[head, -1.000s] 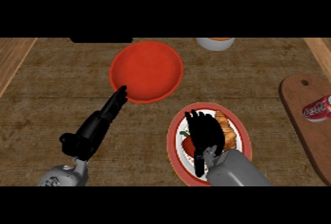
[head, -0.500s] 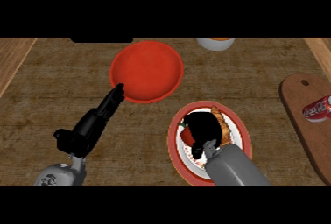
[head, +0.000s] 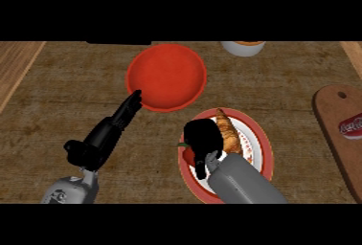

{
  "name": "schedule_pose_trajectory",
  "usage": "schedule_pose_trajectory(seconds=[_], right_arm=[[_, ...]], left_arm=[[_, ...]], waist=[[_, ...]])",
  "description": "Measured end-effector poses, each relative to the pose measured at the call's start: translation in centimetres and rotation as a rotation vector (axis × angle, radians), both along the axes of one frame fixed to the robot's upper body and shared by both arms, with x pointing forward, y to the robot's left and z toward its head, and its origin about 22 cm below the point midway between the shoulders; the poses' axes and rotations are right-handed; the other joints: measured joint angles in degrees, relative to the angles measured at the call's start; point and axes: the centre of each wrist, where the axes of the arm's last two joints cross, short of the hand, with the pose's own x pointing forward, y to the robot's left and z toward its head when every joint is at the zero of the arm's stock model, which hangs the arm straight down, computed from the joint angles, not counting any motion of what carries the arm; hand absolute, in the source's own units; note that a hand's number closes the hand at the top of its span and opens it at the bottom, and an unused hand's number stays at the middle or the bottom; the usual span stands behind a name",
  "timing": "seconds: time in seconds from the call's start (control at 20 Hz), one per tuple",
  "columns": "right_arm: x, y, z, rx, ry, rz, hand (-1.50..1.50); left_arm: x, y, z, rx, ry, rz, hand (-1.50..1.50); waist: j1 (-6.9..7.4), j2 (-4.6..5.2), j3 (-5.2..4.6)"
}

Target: Pick the bell pepper from the plate and place it in the bowl

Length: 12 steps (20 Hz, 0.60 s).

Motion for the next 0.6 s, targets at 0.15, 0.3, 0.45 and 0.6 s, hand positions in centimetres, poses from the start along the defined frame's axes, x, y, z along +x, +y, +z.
schedule_pose_trajectory(seconds=[0.15,0.3,0.45,0.6], right_arm=[[-0.2,2.8,1.6,0.0,-0.03,0.099,1.5],[-0.3,4.7,2.6,0.007,-0.059,0.151,1.5],[-0.1,6.3,3.6,-0.017,-0.118,0.153,1.5],[0.2,7.6,5.0,-0.032,-0.224,0.115,1.5]], left_arm=[[0.5,-1.2,0.4,0.002,-0.01,-0.047,0.0],[0.9,-2.0,0.7,0.001,-0.015,-0.076,0.0],[1.0,-2.2,0.4,0.002,-0.01,-0.091,0.0],[1.2,-2.3,0.3,0.005,-0.008,-0.092,0.0]], waist=[[2.88,0.54,0.03],[4.64,0.81,0.03],[5.41,0.85,-0.02],[5.53,0.75,-0.05]])
